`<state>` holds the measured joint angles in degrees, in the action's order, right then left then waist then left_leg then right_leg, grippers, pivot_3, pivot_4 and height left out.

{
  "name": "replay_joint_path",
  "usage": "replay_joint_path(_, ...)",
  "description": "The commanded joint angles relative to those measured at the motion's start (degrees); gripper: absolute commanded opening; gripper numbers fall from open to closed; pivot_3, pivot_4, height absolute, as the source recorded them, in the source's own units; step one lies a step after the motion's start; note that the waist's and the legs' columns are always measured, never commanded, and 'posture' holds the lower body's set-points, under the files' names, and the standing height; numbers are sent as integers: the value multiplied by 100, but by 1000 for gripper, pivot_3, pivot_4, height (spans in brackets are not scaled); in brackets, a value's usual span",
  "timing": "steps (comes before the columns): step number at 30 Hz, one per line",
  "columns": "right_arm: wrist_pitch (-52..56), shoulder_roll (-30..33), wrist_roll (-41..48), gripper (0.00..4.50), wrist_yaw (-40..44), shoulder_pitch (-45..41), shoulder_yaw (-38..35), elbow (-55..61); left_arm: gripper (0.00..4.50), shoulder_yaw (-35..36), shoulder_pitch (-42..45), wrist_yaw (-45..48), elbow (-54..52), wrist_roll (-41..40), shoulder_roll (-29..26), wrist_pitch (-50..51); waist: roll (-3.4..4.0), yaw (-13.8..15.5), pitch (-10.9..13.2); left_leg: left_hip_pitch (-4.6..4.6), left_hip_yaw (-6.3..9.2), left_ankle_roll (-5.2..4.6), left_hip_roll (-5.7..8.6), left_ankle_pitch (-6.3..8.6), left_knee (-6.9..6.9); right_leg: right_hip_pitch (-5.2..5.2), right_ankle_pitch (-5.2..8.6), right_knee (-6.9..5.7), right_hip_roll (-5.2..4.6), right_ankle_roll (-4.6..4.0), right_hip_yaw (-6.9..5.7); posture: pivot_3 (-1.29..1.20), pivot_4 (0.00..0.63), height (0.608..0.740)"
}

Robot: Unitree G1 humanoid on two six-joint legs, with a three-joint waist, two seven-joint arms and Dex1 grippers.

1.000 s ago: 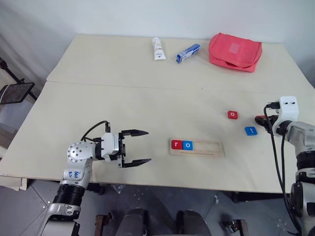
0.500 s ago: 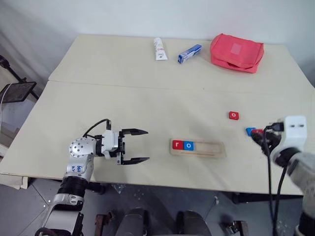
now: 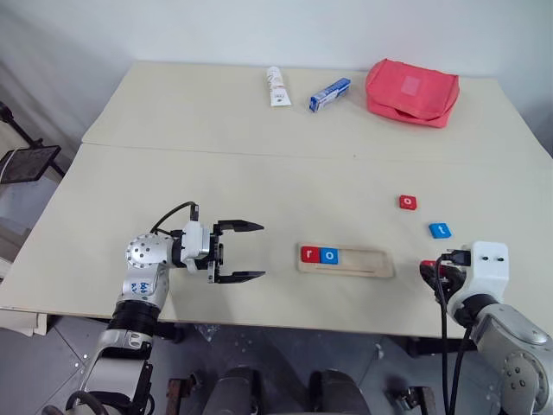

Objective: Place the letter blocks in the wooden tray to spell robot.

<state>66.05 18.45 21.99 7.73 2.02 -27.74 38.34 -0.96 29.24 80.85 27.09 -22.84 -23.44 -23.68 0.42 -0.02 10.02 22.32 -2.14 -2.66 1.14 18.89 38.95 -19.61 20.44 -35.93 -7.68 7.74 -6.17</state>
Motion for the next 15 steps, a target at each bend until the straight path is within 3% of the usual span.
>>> replay_joint_path(1, -294, 78, -51, 2480, 4, -67, -51, -25, 4500, 60, 0, -21, -103, -29, -7, -62, 0, -4, 0, 0, 0, 0, -2, 0, 0, 0, 0, -1, 1, 0, -1, 0, 150, 740)
replay_joint_path(7, -279, 168, 126, 4483, 233, -9, -30, 123, 4500, 71, -36, -63, -155, -27, -24, -55, 0, 2, 0, 0, 1, 0, -2, 0, 0, 1, 0, -1, 0, 0, 0, 0, 150, 740)
replay_joint_path(10, -203, 490, 351, 4483, 620, 103, -16, 333, 4500, 76, -54, -71, -174, -31, -31, -52, 0, 2, 0, 0, 1, 0, -2, 0, 0, 1, 0, -1, 0, 0, 1, 0, 150, 740)
replay_joint_path(15, -494, 2576, 824, 4483, 2606, 605, 241, 321, 4500, 72, -67, -28, -190, -74, -35, -40, 2, 8, 4, 0, 1, -4, -1, 1, 2, 7, 0, 7, -1, 0, 1, 0, 150, 740)
